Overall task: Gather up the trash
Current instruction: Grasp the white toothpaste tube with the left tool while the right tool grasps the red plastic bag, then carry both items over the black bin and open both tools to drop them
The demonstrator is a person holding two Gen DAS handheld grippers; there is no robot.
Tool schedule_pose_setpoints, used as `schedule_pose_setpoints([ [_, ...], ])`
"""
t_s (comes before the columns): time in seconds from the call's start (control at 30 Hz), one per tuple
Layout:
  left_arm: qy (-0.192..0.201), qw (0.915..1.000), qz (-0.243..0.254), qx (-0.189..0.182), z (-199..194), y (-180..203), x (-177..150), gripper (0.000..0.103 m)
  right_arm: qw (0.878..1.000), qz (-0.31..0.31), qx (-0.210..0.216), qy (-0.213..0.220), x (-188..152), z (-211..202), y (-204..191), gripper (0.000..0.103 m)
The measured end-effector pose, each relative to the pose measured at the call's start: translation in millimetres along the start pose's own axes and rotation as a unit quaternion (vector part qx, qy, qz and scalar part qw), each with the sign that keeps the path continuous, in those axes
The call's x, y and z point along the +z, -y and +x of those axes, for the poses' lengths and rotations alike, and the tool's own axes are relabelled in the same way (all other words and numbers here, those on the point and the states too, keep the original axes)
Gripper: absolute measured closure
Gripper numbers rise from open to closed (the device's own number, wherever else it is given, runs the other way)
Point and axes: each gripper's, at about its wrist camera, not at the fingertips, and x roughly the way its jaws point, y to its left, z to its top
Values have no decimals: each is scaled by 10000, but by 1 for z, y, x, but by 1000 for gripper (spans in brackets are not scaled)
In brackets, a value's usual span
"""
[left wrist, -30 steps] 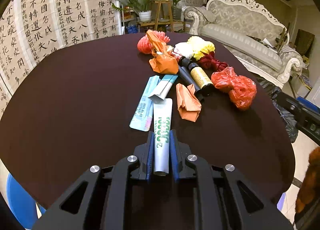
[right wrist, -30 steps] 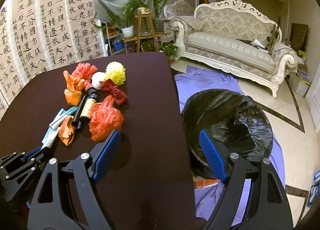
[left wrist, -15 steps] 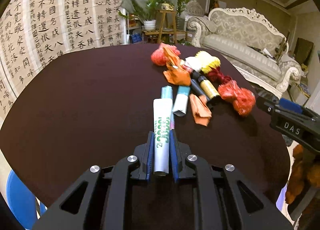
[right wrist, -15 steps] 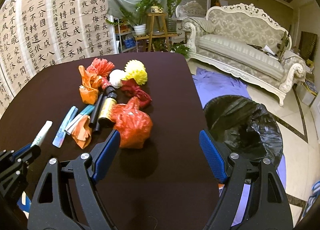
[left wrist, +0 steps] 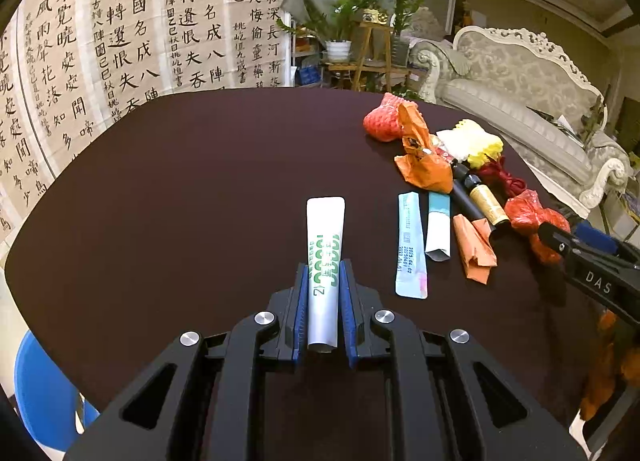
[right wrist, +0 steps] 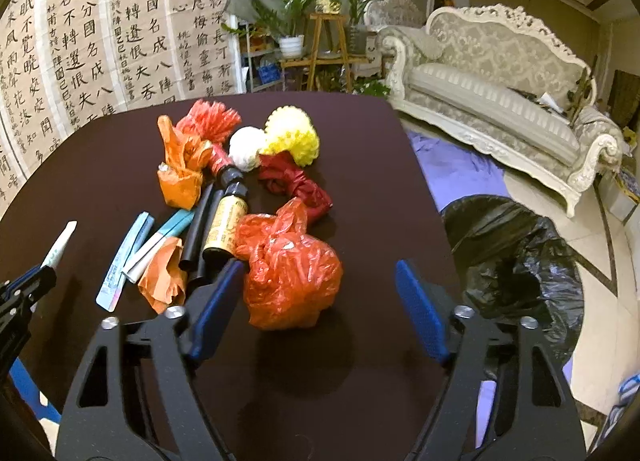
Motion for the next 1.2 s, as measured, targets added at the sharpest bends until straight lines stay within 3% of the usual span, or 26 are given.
schedule_pose_setpoints([
  [0.03,-3,10000,1,-9,1,0,1,87,9999,20,74,-72,-1,3,0,40],
  [0.13,-13,10000,2,-38,4,1,2,87,9995,60,235,-196,-4,7,0,63],
  [0.2,-10,10000,-3,-63,4,1,2,87,9995,50,265,-151,-5,6,-1,65],
  [0.5,198,9994,161,-240,-7,20,10,87,9996,223,140,135,-4,-15,17,66],
  [0.73,415,9963,402,-630,-19,55,18,87,9975,464,-354,410,-4,-36,57,66],
  [1.2,618,9782,1216,-1564,-16,167,32,87,9842,1136,-1238,565,-18,-51,151,66],
])
